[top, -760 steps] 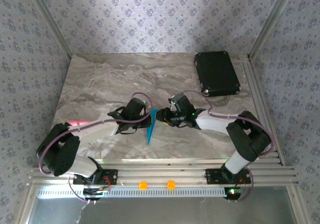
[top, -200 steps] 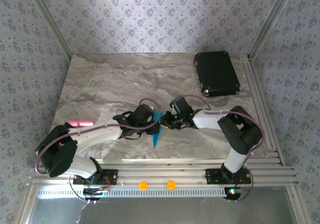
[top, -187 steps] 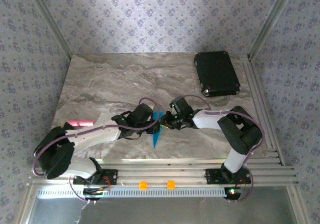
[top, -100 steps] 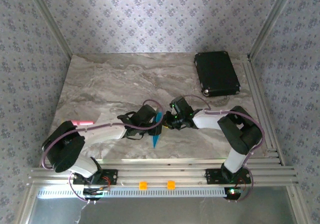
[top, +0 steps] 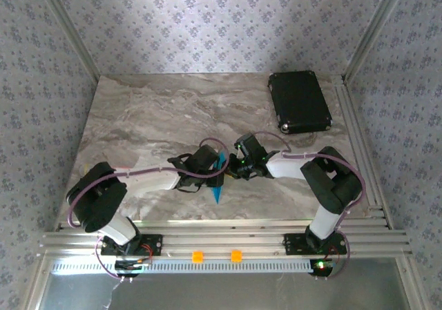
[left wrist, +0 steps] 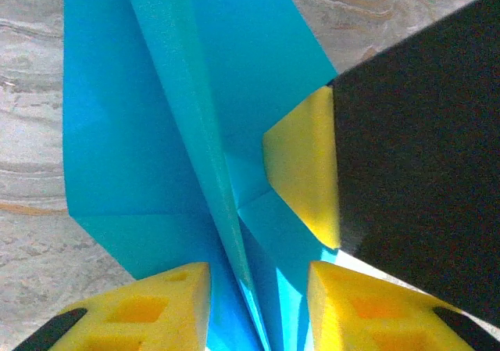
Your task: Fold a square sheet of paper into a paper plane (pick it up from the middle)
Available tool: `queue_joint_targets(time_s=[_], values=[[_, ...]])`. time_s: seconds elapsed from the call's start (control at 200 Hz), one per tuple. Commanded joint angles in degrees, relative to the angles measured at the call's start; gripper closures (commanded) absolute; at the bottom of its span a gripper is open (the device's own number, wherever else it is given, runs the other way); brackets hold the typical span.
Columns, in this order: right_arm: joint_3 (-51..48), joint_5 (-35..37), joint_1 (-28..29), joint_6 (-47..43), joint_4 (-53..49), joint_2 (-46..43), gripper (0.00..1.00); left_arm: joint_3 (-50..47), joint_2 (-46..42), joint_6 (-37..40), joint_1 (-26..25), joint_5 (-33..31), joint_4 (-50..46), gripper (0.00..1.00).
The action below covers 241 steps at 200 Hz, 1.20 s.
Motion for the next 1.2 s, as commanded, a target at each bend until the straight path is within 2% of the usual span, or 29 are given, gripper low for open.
queue_joint_targets(time_s=[0.0,0.165,0.61,0.81,1.199], values=[[-0.50,-0.36,-0.29,0.43,0.47,0.07,0.86,1.68,-0.19,-0.10,-0.49,-0.89,-1.29,0.63],[-0.63,-0.34,-0.42,0.44,0.38,-0.17,0.86,1.42,-1.69,-0.53,-0.86,-1.70,-1.59,0.63],[-1.38,-0.49,-0.46,0.79,1.30,-0.24,0.86,3.89,2.57,-1.58,-0.86,-2.04,-4.02,0.70],[-1.50,-0.62,-0.51,0.80,1.28,-0.20,0.86,3.53,3.70,-3.44,-0.91,-0.88,-1.92,0.71],[-2.37,-0.67,-0.92,0.84,1.80,-0.69,0.86,3.87,4.04,-3.85,-0.94,-0.51,-1.29,0.84]])
